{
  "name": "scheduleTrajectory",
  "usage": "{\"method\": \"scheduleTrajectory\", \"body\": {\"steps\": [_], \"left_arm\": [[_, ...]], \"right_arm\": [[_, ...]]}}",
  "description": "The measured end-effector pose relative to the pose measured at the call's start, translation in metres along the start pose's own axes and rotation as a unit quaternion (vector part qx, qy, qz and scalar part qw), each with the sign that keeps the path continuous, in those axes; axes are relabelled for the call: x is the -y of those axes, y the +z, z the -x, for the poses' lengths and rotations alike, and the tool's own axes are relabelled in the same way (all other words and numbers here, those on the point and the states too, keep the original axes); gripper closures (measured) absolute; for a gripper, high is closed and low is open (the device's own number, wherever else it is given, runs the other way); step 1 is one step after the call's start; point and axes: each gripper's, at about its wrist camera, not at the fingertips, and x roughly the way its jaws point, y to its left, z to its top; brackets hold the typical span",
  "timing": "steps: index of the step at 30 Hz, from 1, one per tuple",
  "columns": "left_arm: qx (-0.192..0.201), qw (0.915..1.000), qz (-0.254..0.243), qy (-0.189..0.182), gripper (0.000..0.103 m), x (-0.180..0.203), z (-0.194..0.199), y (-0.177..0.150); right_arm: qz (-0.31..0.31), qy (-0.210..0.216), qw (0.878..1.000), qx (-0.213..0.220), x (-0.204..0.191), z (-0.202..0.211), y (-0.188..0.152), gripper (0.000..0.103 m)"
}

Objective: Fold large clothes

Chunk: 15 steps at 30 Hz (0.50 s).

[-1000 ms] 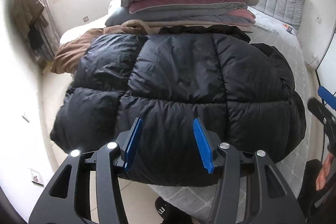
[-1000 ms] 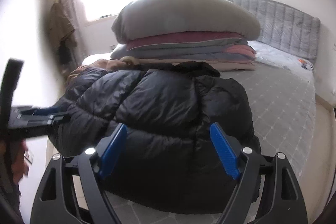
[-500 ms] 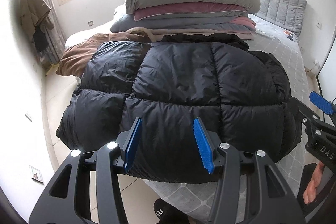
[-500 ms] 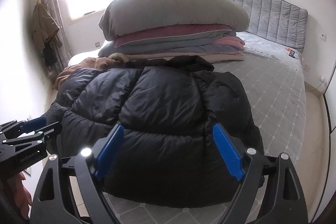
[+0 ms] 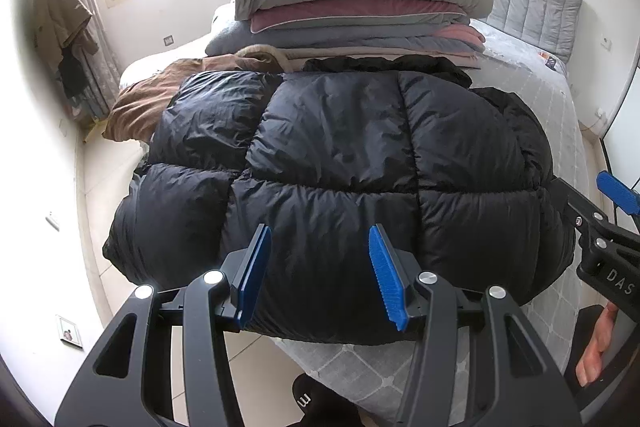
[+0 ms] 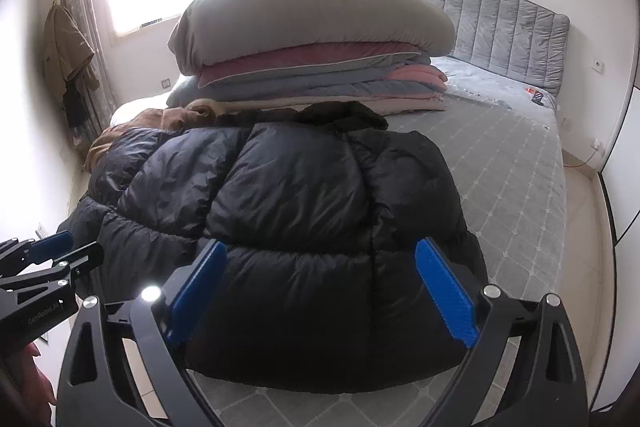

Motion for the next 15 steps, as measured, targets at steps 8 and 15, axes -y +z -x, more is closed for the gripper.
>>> {"method": "scheduleTrajectory", "body": {"steps": [8,15], "left_arm": [[-0.001,1.0,0.0,-0.003,0.055,0.0002,-0.002,0.0001],[-0.001,1.0,0.0,-0.004,0.055,0.0012,-0.0034,-0.0003]], "right_arm": [[0.003,-0.004,1.0,-0.002,-0.0015,-0.0019,0.0005,0.011],[0.007,0.001,1.0,-0.005,-0.0032,-0.0021,-0.0001,0.011]]}}
